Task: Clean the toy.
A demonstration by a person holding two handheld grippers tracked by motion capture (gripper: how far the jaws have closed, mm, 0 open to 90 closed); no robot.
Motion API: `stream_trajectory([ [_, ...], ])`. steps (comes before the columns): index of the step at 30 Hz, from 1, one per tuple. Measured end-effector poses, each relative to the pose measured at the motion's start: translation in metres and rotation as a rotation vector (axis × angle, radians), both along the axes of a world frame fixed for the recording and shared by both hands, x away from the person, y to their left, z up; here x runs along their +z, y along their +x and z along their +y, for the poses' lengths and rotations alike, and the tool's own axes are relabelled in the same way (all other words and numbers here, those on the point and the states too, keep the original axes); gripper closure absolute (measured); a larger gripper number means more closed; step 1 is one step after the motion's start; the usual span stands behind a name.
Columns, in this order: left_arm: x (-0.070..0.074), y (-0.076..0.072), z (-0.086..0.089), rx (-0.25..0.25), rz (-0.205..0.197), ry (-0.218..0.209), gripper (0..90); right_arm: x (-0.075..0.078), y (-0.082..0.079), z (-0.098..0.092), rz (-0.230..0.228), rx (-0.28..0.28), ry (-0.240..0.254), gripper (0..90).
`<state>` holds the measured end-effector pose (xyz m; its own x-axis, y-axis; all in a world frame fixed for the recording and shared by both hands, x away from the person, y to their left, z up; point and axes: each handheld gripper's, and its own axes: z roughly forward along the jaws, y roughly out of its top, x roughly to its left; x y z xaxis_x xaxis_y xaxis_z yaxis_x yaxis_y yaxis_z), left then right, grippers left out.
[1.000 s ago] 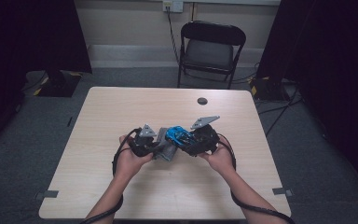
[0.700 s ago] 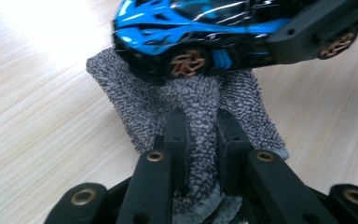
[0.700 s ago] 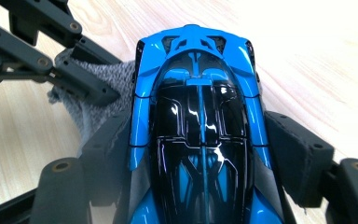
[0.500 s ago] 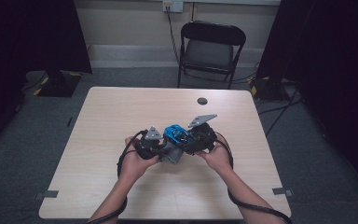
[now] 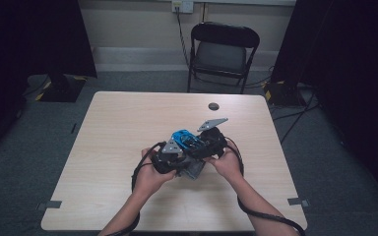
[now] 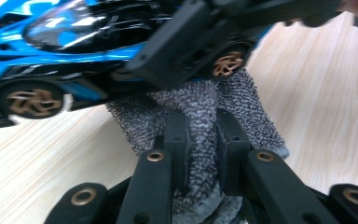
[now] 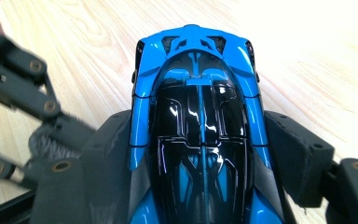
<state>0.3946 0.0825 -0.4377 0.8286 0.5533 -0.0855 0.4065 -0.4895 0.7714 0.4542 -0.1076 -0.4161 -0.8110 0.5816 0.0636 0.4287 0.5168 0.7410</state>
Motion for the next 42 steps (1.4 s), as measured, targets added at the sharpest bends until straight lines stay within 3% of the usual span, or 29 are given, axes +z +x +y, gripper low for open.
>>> stream_trajectory([
  [8,-0.002,-0.009,-0.016,-0.062,0.004,-0.017,77.4,0.001,0.002,0.002,0.002,-0.006,0.010,27.9],
  [19,-0.011,-0.016,-0.021,-0.088,0.009,0.020,77.4,0.006,0.004,-0.002,-0.009,-0.013,0.019,27.9],
  [27,-0.011,-0.010,-0.001,-0.039,0.010,0.042,77.4,0.009,0.002,-0.007,-0.011,-0.014,0.024,28.0],
  [42,-0.009,0.011,0.048,0.115,0.002,0.063,77.4,0.007,-0.006,-0.016,-0.012,0.001,0.019,28.0],
])
